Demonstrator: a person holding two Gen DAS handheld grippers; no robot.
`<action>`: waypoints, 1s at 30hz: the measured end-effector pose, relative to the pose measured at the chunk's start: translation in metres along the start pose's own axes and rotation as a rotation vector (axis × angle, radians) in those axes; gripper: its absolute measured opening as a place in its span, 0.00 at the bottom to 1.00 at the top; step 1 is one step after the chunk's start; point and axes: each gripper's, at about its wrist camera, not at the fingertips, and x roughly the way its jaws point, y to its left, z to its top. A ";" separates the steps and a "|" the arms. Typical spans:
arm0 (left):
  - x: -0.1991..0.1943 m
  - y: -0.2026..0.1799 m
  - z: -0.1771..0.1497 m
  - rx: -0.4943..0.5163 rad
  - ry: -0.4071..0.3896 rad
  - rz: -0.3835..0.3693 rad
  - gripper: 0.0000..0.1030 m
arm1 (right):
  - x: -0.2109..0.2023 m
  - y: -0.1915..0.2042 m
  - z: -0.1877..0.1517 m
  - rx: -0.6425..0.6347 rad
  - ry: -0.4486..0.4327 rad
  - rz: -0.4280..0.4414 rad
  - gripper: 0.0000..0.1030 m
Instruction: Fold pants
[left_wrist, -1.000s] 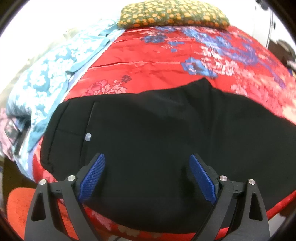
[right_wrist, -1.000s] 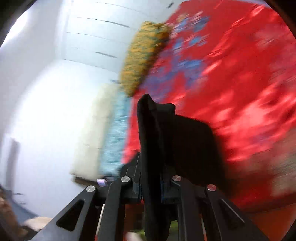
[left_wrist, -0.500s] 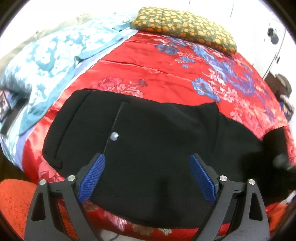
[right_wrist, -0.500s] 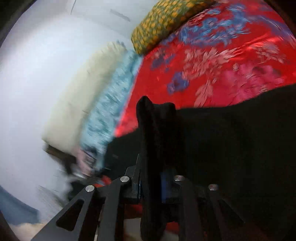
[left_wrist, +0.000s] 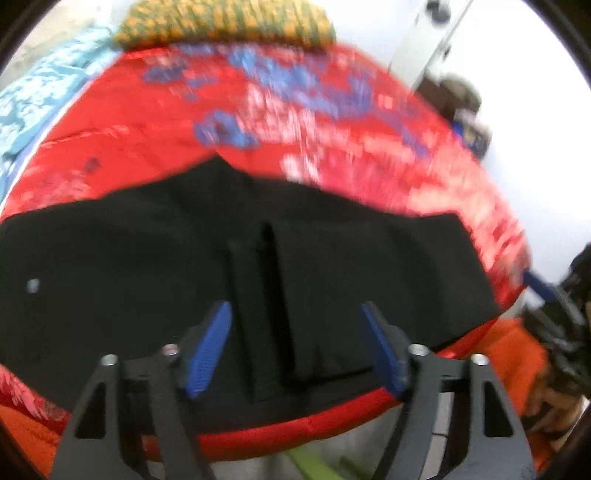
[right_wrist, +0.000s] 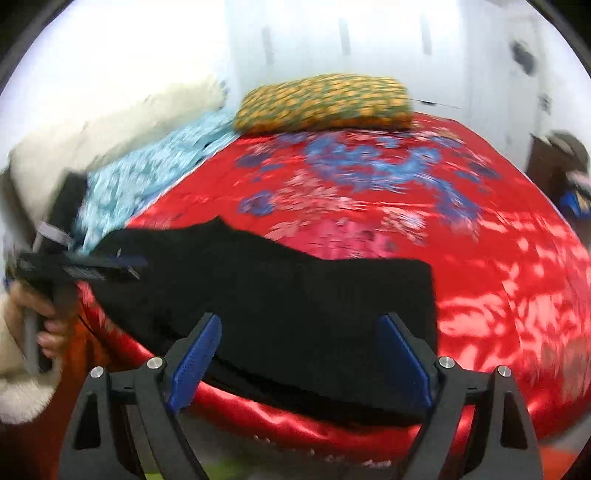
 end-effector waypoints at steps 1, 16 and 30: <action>0.014 -0.004 0.003 -0.005 0.042 0.017 0.65 | -0.005 -0.003 -0.003 0.023 -0.008 0.002 0.85; 0.024 0.012 -0.012 0.029 0.077 0.189 0.20 | 0.026 -0.029 0.008 0.023 0.051 -0.176 0.86; 0.014 0.042 -0.014 -0.131 0.080 0.063 0.74 | 0.064 -0.030 -0.009 -0.014 0.208 -0.257 0.86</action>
